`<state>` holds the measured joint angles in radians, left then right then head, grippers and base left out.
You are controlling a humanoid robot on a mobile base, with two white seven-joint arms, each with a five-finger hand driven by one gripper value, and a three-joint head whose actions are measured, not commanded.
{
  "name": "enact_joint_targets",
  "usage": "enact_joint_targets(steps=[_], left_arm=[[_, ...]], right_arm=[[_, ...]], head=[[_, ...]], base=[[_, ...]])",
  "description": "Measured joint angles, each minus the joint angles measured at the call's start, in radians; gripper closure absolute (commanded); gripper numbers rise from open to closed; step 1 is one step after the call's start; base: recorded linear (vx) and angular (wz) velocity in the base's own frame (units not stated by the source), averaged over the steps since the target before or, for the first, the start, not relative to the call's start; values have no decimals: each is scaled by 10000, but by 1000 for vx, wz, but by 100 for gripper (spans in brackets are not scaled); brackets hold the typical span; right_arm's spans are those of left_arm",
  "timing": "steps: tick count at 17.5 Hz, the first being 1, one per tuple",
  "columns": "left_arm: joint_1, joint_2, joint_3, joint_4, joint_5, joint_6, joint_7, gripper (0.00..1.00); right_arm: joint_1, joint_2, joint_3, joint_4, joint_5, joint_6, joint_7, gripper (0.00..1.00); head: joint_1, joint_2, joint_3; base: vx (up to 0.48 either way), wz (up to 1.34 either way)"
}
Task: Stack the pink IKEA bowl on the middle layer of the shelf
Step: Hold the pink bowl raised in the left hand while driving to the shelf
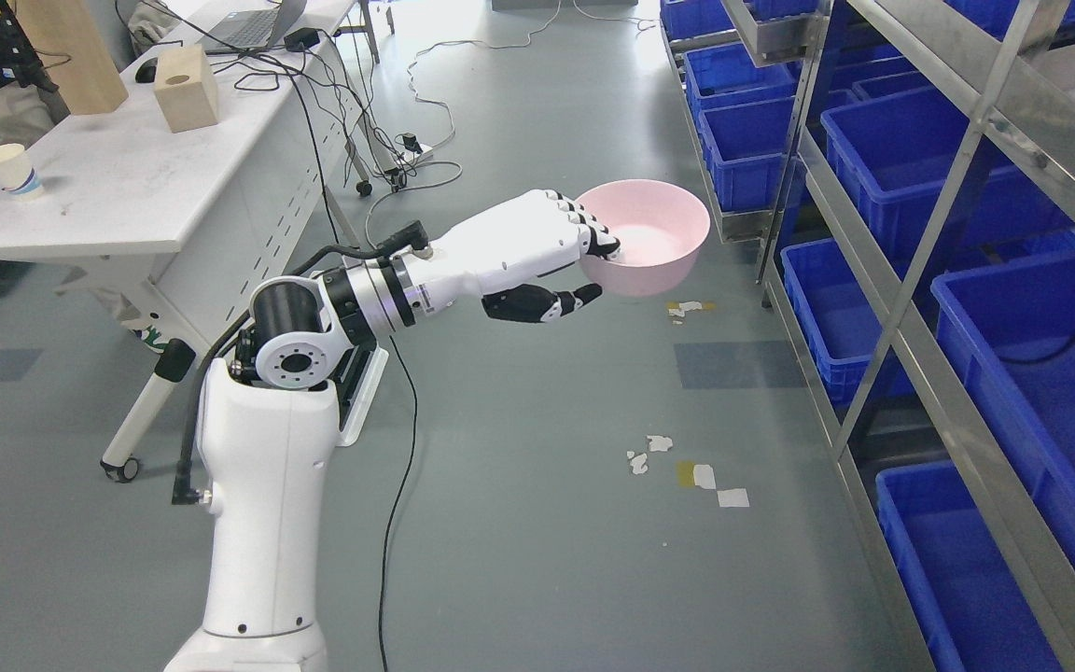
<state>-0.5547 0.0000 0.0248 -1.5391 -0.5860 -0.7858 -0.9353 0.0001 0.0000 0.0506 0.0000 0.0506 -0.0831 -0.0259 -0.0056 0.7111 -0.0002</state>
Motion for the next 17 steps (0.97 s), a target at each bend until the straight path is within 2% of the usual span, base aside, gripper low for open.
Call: enact_joint_targets(steps=[17], left_arm=[[-162,0,262,-140,46,0,95,98]], right_arm=[[-2,0,0,0,0,-1,4,0]], head=[[0,0,0]], base=[[388,91]])
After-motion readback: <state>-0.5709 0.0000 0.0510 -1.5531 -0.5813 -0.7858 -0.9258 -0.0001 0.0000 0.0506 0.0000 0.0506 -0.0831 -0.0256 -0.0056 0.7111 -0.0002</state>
